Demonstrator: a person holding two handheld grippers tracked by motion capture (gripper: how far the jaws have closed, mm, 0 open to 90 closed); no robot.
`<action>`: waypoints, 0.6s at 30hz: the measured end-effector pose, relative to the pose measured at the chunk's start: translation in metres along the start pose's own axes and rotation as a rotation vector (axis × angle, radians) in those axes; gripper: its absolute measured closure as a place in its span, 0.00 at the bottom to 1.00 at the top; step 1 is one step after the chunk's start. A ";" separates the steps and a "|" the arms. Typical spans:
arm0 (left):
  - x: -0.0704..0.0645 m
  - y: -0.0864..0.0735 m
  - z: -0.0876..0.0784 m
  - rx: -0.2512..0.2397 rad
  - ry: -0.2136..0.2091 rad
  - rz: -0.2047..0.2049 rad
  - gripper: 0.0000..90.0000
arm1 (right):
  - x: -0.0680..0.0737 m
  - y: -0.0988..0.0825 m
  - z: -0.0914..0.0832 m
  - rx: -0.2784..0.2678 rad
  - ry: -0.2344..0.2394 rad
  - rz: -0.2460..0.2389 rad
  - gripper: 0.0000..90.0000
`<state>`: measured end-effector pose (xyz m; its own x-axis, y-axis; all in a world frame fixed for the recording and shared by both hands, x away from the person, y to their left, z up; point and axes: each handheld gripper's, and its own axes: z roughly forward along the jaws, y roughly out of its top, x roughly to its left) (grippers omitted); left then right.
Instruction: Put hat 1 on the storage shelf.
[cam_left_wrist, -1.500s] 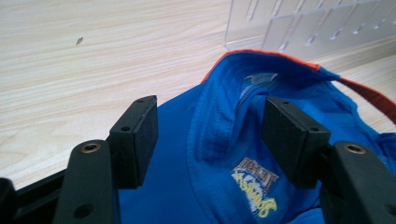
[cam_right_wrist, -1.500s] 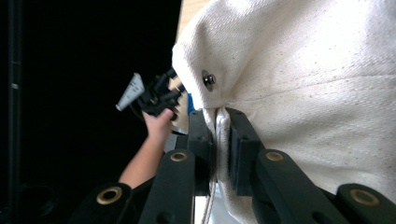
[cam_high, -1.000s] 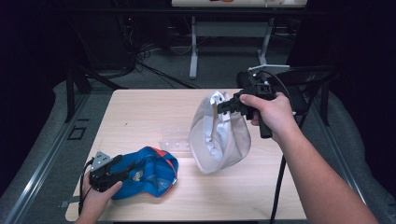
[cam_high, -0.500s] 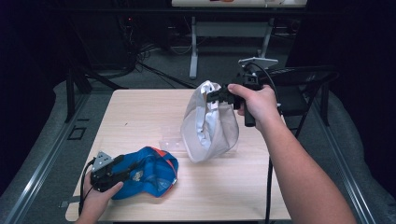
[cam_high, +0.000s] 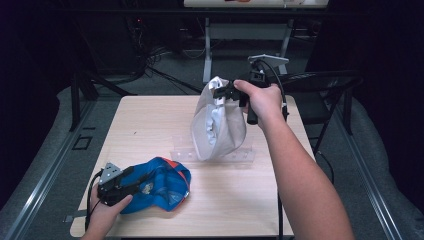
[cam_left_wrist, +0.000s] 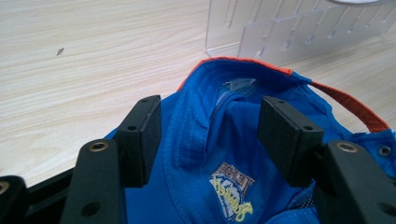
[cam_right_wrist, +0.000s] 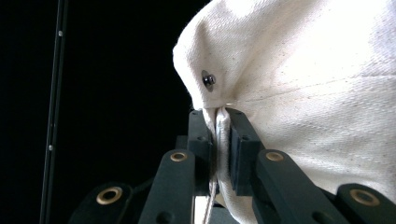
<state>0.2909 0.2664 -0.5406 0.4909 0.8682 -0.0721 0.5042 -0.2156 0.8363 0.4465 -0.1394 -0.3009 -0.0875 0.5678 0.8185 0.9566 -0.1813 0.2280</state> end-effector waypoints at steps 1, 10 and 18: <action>0.000 0.000 0.000 -0.001 -0.001 -0.001 0.46 | 0.001 0.001 0.001 0.003 -0.001 0.001 0.91; -0.003 0.000 0.001 -0.005 -0.006 0.014 0.50 | -0.001 0.005 0.017 -0.018 -0.014 0.021 0.91; -0.019 0.017 0.005 -0.009 -0.038 0.014 0.49 | -0.007 0.003 0.024 -0.028 -0.025 0.031 0.91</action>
<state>0.2936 0.2435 -0.5283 0.5247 0.8474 -0.0813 0.4911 -0.2233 0.8420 0.4571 -0.1244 -0.3182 -0.0509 0.5811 0.8122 0.9506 -0.2212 0.2178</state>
